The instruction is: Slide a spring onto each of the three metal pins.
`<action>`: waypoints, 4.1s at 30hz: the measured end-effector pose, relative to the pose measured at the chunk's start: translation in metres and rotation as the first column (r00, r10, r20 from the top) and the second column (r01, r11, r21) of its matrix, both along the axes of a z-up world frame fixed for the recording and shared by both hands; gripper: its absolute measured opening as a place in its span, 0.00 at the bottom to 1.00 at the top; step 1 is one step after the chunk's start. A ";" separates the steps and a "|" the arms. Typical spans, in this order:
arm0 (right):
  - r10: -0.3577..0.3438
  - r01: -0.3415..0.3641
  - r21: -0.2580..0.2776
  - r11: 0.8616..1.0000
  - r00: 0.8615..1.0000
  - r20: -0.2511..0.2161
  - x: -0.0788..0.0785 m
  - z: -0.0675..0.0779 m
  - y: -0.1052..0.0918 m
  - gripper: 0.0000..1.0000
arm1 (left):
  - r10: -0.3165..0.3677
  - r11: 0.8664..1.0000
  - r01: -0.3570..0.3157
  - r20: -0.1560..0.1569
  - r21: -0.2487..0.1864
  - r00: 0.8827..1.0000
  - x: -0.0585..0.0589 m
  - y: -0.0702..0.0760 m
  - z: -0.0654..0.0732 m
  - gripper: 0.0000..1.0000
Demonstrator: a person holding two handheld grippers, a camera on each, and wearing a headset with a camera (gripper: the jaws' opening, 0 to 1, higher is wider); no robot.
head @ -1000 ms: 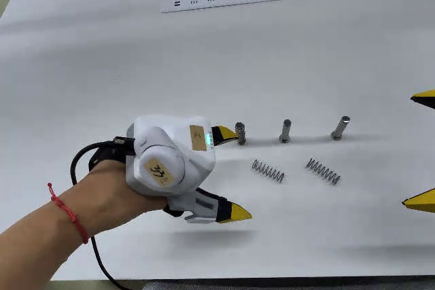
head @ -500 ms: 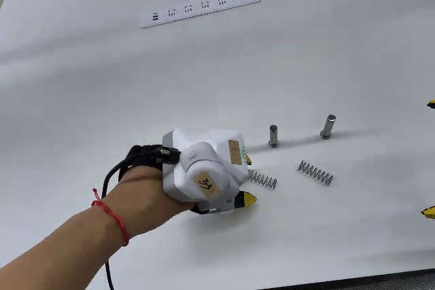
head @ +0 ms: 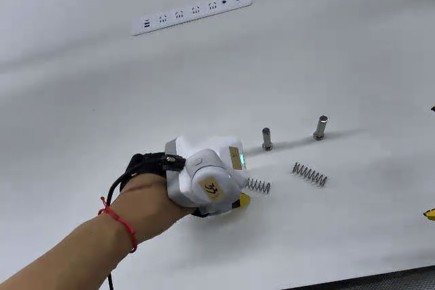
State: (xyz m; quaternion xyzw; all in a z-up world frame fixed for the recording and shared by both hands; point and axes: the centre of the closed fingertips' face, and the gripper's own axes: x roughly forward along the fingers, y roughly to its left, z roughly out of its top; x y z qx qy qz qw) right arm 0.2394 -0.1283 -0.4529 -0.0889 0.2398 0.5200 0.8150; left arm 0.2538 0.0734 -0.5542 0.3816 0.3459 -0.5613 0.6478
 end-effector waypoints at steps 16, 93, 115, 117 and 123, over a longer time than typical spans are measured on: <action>-0.008 0.008 -0.003 1.000 1.000 0.000 -0.003 -0.001 -0.002 0.88 | 0.040 0.999 -0.039 -0.042 0.016 0.998 -0.004 0.001 -0.002 0.12; -0.108 0.217 0.475 0.853 0.963 -0.247 -0.003 0.122 0.135 0.30 | 0.318 0.632 -0.325 -0.147 -0.704 0.937 -0.035 -0.051 0.187 0.11; -0.081 0.236 0.517 0.823 0.949 -0.304 -0.003 0.124 0.143 0.11 | 0.307 0.586 -0.333 -0.177 -0.739 0.935 -0.036 -0.059 0.198 0.11; -0.077 0.229 0.516 0.825 0.951 -0.299 -0.003 0.125 0.144 0.11 | 0.305 0.585 -0.334 -0.181 -0.739 0.935 -0.036 -0.059 0.198 0.11; -0.068 0.209 0.497 0.842 0.956 -0.287 -0.002 0.122 0.143 0.11 | 0.301 0.590 -0.332 -0.180 -0.736 0.936 -0.037 -0.059 0.196 0.11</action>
